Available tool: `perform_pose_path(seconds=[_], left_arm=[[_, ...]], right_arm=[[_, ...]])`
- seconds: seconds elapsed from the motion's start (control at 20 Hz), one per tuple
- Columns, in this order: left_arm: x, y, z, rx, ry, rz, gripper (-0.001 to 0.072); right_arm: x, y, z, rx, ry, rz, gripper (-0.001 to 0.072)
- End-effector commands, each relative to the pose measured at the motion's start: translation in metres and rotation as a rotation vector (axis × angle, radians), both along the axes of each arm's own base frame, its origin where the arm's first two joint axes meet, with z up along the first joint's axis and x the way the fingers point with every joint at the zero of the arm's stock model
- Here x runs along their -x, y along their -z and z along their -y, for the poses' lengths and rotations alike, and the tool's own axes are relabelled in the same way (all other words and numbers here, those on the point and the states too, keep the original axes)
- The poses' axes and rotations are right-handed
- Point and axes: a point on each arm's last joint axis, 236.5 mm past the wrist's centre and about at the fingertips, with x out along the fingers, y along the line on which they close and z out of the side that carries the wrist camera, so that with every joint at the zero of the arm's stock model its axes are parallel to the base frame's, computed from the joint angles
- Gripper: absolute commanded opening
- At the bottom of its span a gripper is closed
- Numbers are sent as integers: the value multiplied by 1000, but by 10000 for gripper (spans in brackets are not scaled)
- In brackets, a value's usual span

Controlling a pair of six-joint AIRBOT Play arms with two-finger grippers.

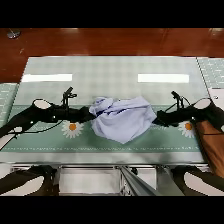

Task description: Fold the shirts.

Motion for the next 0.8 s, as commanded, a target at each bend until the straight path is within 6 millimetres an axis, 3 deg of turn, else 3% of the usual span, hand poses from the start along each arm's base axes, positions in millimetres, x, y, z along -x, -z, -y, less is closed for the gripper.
perform_pose_path(seconds=[0.0,0.05,0.1,0.2,0.3,0.4,0.5,0.55,0.65,0.75], left_arm=[[-29,-56,4,53,21,140,23],[-49,-92,0,67,4,242,23],[-73,-141,-9,79,-28,373,22],[-109,-254,-35,87,-114,657,22],[-119,-370,-69,87,-228,913,22],[-100,-463,-99,47,-301,1124,22],[-68,-527,-123,-40,-361,1283,22],[-50,-549,-133,-95,-387,1348,22],[-11,-581,-149,-214,-438,1451,22],[23,-591,-158,-328,-467,1507,22]], right_arm=[[-50,-52,-15,-22,-79,136,19],[-73,-87,-10,6,-101,218,19],[-98,-127,-3,47,-102,318,19],[-143,-237,13,141,-71,585,19],[-153,-353,23,209,-53,838,19],[-127,-446,27,268,-59,1035,19],[-84,-508,29,312,-50,1183,19],[-59,-528,30,328,-42,1241,19],[-10,-547,37,391,-31,1293,20],[35,-552,45,449,-27,1305,20]])
